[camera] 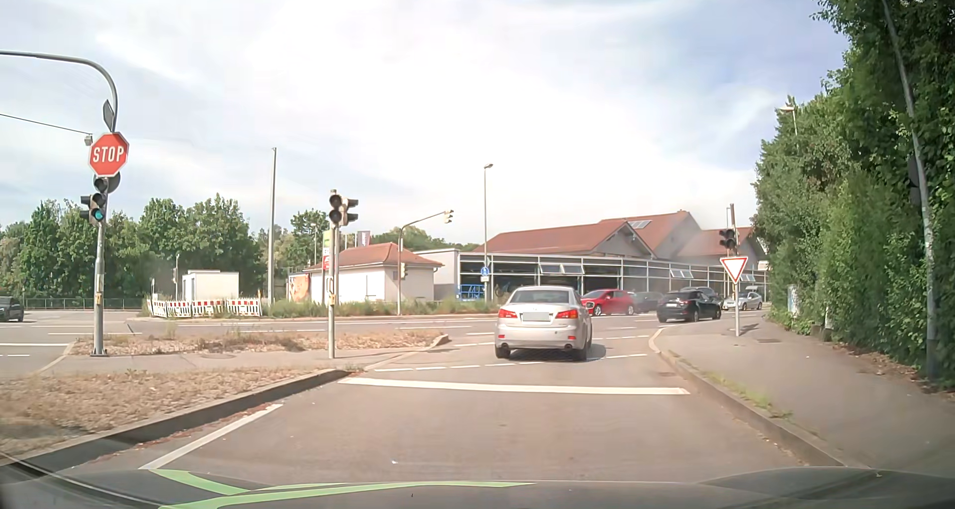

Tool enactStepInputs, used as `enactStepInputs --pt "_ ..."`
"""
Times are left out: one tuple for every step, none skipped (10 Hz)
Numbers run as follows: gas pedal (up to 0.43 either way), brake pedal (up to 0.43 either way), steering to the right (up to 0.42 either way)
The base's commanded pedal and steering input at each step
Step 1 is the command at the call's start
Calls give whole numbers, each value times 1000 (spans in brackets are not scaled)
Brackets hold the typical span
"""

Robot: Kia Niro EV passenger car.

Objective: Follow the waypoints while adhering to traffic rules and regulations

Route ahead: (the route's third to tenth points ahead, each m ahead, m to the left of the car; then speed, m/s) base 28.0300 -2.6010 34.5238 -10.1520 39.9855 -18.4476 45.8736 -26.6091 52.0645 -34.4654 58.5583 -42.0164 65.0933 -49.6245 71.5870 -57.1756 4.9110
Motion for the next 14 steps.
enactStepInputs --pt "8 0 22" --pt "20 0 26" --pt "28 0 31" --pt "39 0 37" --pt "39 0 39" --pt "39 0 41" --pt "39 0 44" --pt "39 0 48" --pt "39 0 53" --pt "39 0 56" --pt "39 0 58" --pt "39 0 59" --pt "28 0 62" --pt "0 0 63"
